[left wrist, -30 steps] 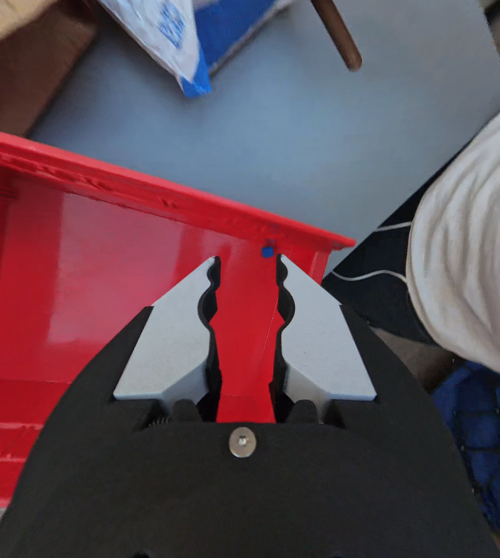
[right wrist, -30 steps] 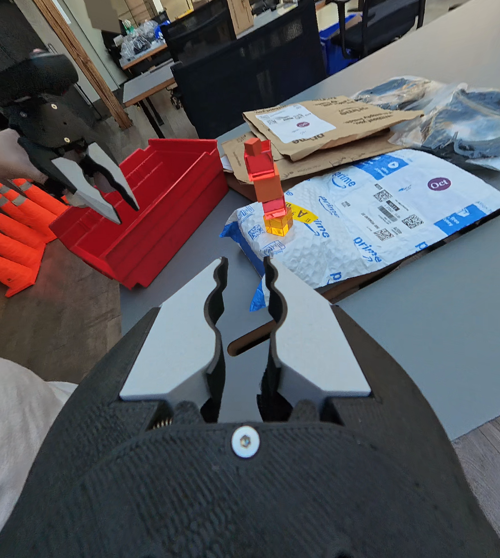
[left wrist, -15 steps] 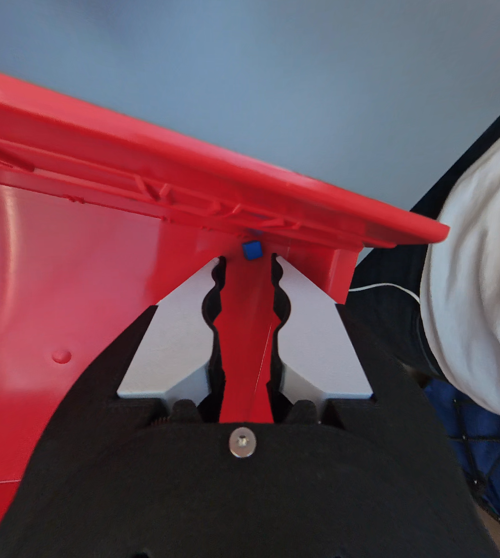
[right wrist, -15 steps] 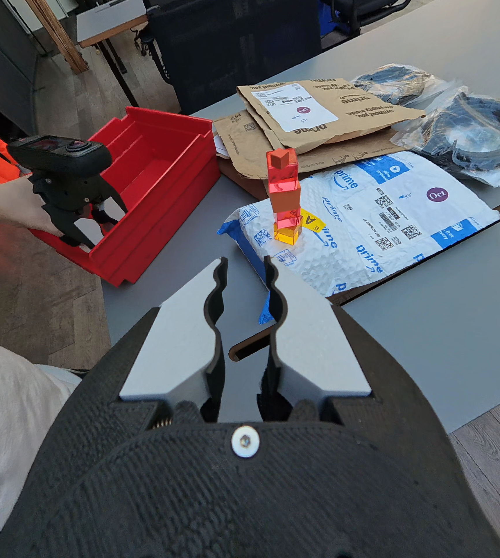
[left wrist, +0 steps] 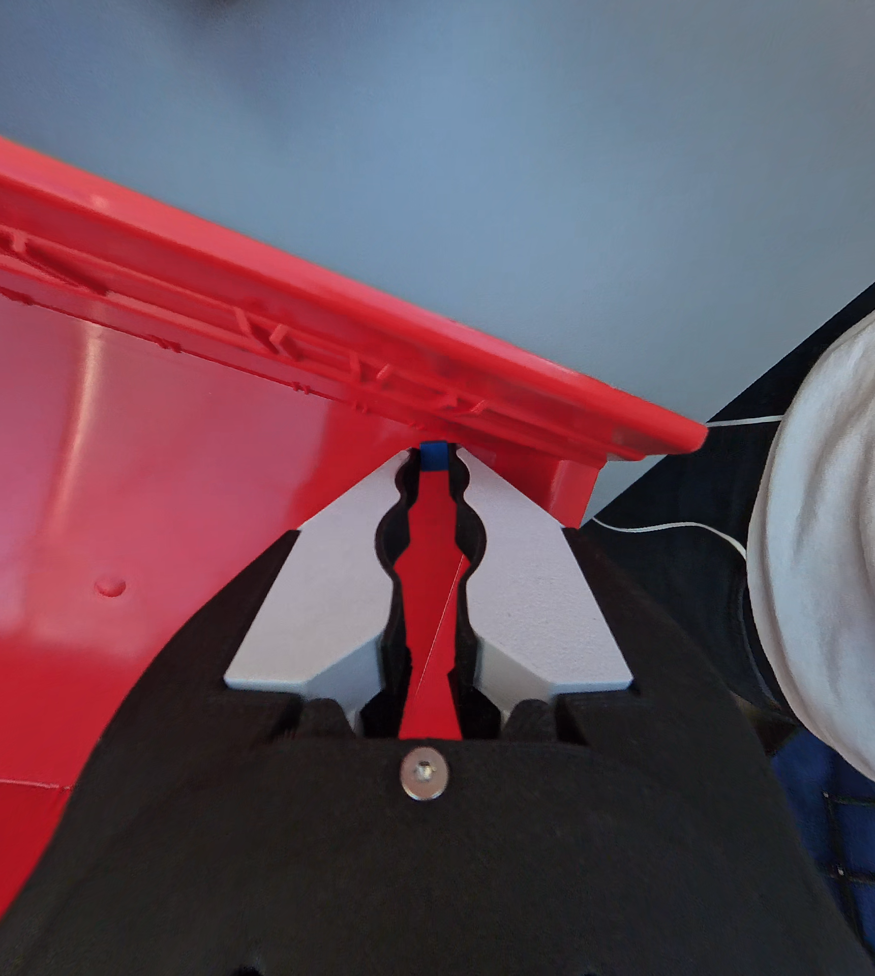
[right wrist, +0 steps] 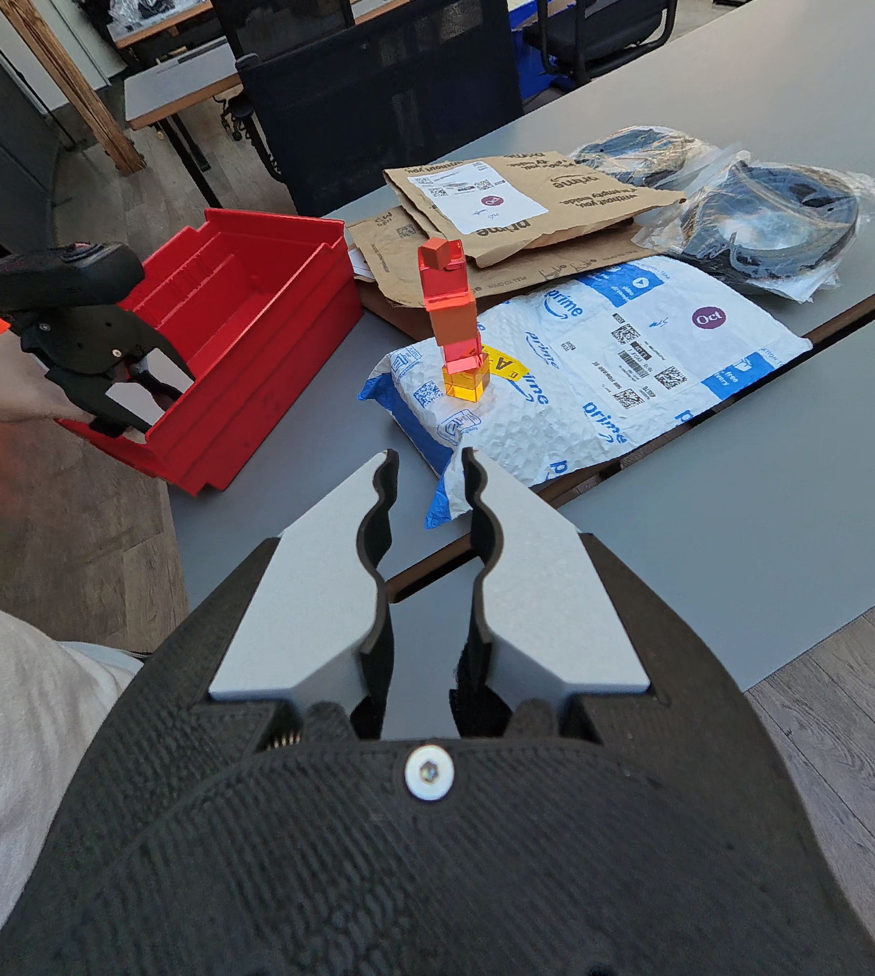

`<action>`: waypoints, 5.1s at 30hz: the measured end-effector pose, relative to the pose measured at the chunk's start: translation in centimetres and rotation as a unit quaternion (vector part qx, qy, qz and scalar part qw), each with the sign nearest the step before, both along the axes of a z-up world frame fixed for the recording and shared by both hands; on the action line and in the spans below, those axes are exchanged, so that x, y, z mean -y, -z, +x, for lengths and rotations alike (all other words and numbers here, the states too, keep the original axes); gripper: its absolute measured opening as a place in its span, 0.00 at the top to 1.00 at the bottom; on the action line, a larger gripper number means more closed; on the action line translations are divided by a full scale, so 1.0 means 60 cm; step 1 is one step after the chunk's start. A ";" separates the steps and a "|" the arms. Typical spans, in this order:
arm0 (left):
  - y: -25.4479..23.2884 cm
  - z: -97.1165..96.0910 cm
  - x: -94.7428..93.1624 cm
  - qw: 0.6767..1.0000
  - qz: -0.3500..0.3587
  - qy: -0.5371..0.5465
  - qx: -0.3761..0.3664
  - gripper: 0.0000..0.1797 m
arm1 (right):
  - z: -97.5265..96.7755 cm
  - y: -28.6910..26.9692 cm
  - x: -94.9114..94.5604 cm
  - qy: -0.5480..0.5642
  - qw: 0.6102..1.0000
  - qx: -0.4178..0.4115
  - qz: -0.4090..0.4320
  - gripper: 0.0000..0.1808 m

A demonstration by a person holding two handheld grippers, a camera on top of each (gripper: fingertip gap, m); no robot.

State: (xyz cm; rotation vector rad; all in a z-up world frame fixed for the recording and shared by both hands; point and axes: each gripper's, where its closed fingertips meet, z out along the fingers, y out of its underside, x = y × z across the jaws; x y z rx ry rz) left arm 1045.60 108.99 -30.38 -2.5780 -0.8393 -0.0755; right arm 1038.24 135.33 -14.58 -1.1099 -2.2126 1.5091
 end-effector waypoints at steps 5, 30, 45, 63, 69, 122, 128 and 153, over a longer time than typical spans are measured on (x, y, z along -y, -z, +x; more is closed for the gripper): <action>-0.069 -0.016 0.008 0.999 -0.025 -0.028 -0.034 0.95 | -0.005 0.005 -0.047 0.023 0.999 -0.024 -0.001 0.87; -0.330 -0.244 -0.330 0.996 0.019 -0.079 0.039 0.95 | -0.206 0.172 -0.135 0.297 0.894 -0.268 0.203 0.83; -0.306 -0.255 -0.323 0.997 -0.026 -0.068 0.027 0.95 | -0.202 0.165 -0.132 0.289 0.902 -0.272 0.173 0.83; -0.291 -0.258 -0.321 0.997 -0.042 -0.063 0.029 0.95 | -0.201 0.161 -0.133 0.289 0.907 -0.269 0.148 0.84; -0.288 -0.257 -0.318 0.997 -0.049 -0.059 0.027 0.95 | -0.201 0.160 -0.131 0.287 0.908 -0.269 0.146 0.84; -0.537 0.182 -0.115 0.779 0.129 -0.415 -0.452 0.56 | -0.091 0.151 -0.098 0.013 0.963 -0.249 0.106 0.77; -0.542 0.354 -0.119 0.684 0.099 -0.443 -0.571 0.58 | -0.064 0.110 -0.178 0.030 0.969 -0.222 0.100 0.80; -0.461 0.870 -0.248 0.699 0.183 -0.510 -0.468 0.47 | 0.345 0.241 -0.499 0.265 0.949 -0.018 0.170 0.81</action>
